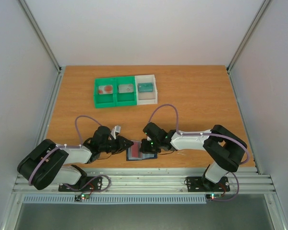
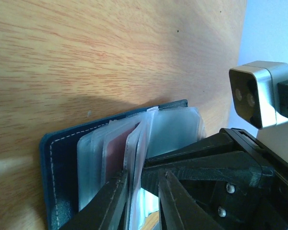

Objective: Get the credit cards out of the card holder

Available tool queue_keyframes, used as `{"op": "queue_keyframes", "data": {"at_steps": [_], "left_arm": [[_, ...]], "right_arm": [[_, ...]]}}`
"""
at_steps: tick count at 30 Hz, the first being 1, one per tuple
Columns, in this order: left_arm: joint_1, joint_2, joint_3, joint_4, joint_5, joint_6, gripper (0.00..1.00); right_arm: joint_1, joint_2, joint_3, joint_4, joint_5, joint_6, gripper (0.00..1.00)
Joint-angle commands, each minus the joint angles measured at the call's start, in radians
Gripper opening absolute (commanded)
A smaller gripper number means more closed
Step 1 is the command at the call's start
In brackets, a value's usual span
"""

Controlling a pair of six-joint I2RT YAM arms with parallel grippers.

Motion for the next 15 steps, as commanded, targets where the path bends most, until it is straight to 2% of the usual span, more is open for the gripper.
{"op": "queue_keyframes", "data": {"at_steps": [1,4,6,9,15], "left_arm": [[-0.022,-0.028,0.017,0.063,0.045,-0.007,0.18],[-0.024,-0.034,0.017,0.065,0.050,-0.012,0.15],[-0.026,-0.033,0.017,0.076,0.056,-0.017,0.15],[-0.037,-0.036,0.021,0.089,0.059,-0.031,0.22],[-0.061,-0.053,0.048,0.036,0.043,-0.021,0.25]], "right_arm": [[0.003,0.017,-0.038,0.046,0.030,-0.006,0.09],[0.003,0.017,-0.043,0.073,0.023,-0.013,0.10],[0.003,0.008,-0.046,0.091,0.026,-0.025,0.15],[0.003,-0.011,-0.051,0.105,0.039,-0.041,0.19],[0.003,-0.021,-0.059,0.106,0.048,-0.044,0.19]]}}
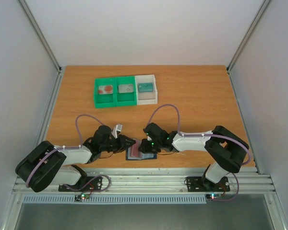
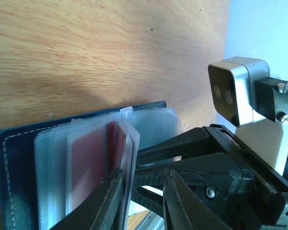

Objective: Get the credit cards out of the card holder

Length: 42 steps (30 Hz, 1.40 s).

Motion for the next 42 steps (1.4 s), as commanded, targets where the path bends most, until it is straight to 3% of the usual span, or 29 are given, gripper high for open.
{"op": "queue_keyframes", "data": {"at_steps": [1,4,8,21,23,25,27,33,42], "left_arm": [[-0.039,-0.026,0.037,0.019,0.041,0.008,0.26],[-0.047,-0.047,0.048,-0.028,0.026,0.017,0.35],[-0.061,-0.092,0.074,-0.138,-0.008,0.058,0.34],[-0.074,-0.015,0.098,-0.095,-0.001,0.075,0.05],[-0.075,0.018,0.093,-0.052,0.007,0.074,0.04],[-0.074,0.051,0.090,0.002,0.018,0.057,0.06],[-0.077,0.068,0.091,0.029,0.026,0.043,0.16],[-0.100,0.081,0.116,0.030,0.026,0.042,0.33],[-0.174,0.123,0.173,0.016,0.011,0.051,0.44]], "right_arm": [[0.003,-0.001,-0.018,0.021,0.049,-0.022,0.19],[0.003,-0.013,-0.022,0.012,0.064,-0.025,0.19],[0.003,-0.023,-0.028,0.001,0.084,-0.025,0.20],[0.003,-0.080,-0.044,-0.018,0.111,-0.040,0.27],[0.003,-0.087,-0.046,-0.021,0.111,-0.042,0.27],[0.003,-0.098,-0.048,-0.039,0.118,-0.042,0.28],[0.003,-0.119,-0.049,-0.070,0.139,-0.042,0.29],[0.003,-0.169,-0.052,-0.119,0.196,-0.050,0.31],[0.003,-0.256,-0.023,-0.312,0.371,-0.021,0.30]]}}
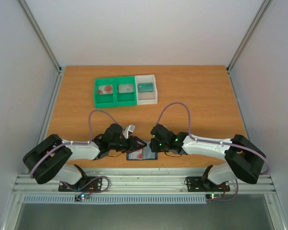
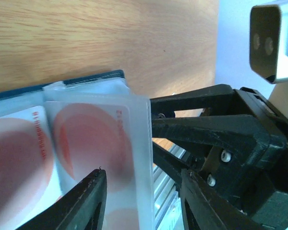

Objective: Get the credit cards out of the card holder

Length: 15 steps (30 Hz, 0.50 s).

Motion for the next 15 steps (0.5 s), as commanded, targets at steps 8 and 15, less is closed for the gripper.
{"op": "queue_keyframes", "data": {"at_steps": [8,15], "left_arm": [[-0.036,0.074,0.056,0.079,-0.009,0.027,0.45],[-0.037,0.063,0.035,0.007,-0.078,0.033,0.44]], "right_arm": [[0.002,-0.178,0.059,-0.235,0.169,0.023,0.30],[0.002,-0.168,0.060,-0.163,0.047,0.019,0.27]]}}
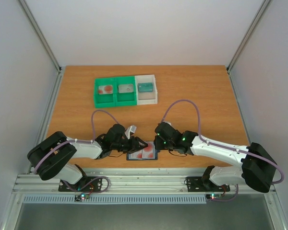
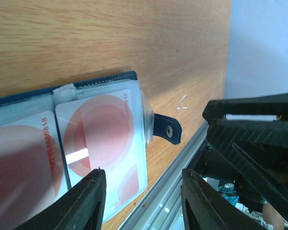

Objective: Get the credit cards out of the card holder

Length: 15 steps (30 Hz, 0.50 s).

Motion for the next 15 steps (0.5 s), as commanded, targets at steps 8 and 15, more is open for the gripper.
{"op": "queue_keyframes", "data": {"at_steps": [8,15], "left_arm": [[-0.006,0.010,-0.009,-0.027,-0.089,0.049,0.43],[-0.005,0.007,-0.003,-0.082,-0.110,0.071,0.42]], "right_arm": [[0.002,0.111,0.055,0.072,-0.116,-0.018,0.19],[0.002,0.184,0.043,0.099,-0.116,-0.019,0.15]]}}
